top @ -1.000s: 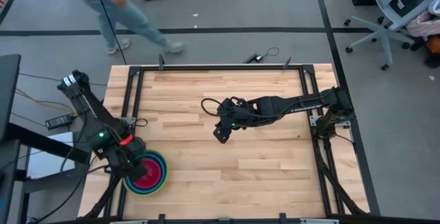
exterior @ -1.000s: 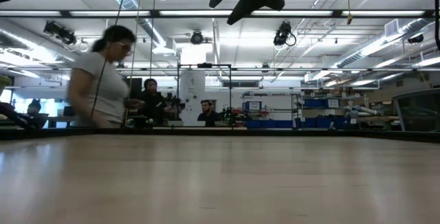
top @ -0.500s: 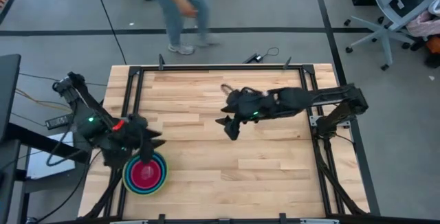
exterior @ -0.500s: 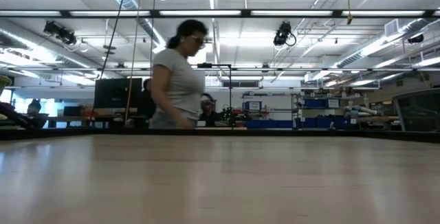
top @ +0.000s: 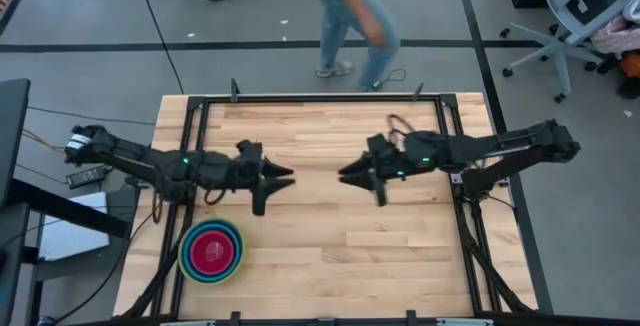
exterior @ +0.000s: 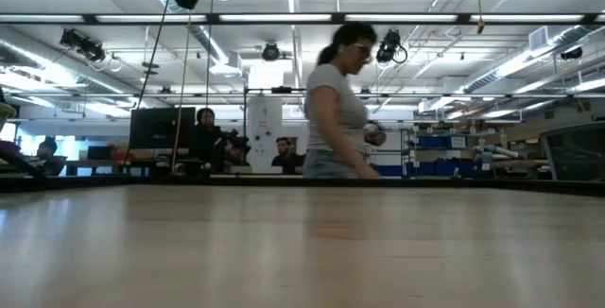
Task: Nest bowls inside each other
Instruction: Return to Home Position
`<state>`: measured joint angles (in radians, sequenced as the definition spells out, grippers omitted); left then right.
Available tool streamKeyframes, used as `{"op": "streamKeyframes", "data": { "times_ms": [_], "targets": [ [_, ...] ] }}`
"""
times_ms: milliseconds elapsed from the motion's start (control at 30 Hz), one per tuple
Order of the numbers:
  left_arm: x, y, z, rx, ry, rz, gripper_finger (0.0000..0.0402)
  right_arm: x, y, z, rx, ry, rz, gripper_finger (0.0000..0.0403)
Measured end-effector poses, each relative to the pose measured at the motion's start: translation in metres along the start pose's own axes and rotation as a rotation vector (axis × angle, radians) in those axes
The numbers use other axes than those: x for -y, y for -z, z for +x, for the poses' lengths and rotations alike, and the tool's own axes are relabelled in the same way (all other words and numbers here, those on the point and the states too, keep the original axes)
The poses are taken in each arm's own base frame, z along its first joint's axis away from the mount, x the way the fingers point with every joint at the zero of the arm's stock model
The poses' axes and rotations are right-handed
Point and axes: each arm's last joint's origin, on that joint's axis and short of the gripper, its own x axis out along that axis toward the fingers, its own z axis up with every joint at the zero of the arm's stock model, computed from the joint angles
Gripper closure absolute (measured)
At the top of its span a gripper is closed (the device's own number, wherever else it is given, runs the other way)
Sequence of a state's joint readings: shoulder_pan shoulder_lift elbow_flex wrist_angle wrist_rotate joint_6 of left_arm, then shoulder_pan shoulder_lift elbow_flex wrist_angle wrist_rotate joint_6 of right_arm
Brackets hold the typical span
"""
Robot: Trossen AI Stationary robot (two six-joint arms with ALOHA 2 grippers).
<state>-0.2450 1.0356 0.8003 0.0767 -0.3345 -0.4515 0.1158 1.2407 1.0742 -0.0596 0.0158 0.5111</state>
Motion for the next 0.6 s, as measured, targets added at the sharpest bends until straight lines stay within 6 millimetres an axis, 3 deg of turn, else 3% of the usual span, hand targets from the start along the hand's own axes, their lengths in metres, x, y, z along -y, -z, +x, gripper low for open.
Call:
{"op": "streamKeyframes", "data": {
  "times_ms": [100,300,433,600],
  "targets": [
    [-0.012,-0.009,-0.015,-0.016,-0.039,0.018,0.0288,0.007,0.013,-0.024,0.035,-0.047,0.005,0.0315],
    [-0.028,-0.021,-0.054,0.018,-0.104,0.106,0.0344,0.027,0.03,-0.068,0.04,0.088,-0.024,0.0391],
    [-0.044,0.001,-0.069,0.052,-0.135,0.117,0.039,0.038,0.043,-0.092,0.114,0.123,-0.072,0.0394],
    [-0.062,0.035,-0.082,0.119,-0.067,0.104,0.0394,0.059,0.077,-0.106,0.193,0.093,-0.16,0.0398]
  ]
}}
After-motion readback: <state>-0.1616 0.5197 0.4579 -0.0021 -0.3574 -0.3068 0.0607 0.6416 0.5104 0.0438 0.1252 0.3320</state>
